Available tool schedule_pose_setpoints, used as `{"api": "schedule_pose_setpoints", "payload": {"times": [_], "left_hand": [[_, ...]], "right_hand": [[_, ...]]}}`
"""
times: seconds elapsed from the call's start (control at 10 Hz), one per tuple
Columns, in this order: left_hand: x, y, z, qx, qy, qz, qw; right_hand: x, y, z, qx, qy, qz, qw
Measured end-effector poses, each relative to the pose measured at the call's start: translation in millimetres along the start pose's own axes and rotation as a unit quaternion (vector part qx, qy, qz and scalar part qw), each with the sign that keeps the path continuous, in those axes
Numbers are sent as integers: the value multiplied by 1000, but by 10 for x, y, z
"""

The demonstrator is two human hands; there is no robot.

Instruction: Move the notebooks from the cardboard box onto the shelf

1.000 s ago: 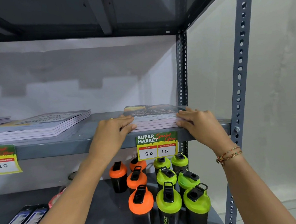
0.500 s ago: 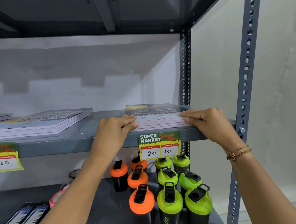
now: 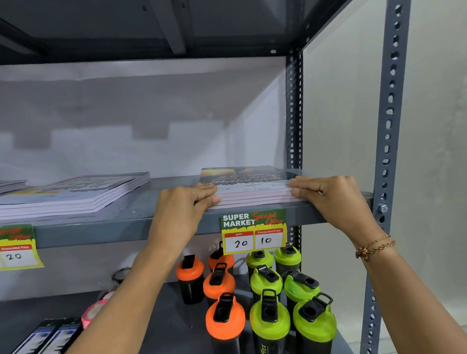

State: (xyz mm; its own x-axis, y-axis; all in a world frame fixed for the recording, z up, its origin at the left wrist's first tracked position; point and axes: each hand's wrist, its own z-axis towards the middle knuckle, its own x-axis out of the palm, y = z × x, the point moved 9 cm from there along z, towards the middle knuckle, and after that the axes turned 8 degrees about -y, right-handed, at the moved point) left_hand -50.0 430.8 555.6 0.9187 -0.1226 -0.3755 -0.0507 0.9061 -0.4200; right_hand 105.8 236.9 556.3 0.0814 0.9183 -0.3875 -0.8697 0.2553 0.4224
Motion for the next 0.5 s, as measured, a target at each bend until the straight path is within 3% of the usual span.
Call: {"api": "schedule_pose_setpoints", "payload": {"times": [0.1, 0.2, 0.3, 0.4, 0.5], "left_hand": [[12, -44, 0, 18, 1, 19, 1000], [188, -215, -18, 104, 52, 81, 990], [290, -266, -8, 124, 85, 101, 983], [277, -272, 15, 117, 65, 98, 986], [272, -277, -9, 132, 61, 133, 980]], "right_hand": [[27, 63, -5, -32, 5, -23, 999], [166, 204, -67, -98, 24, -80, 992], [153, 229, -39, -92, 19, -73, 993], [113, 250, -24, -67, -1, -69, 995], [115, 333, -66, -100, -15, -88, 991]]}}
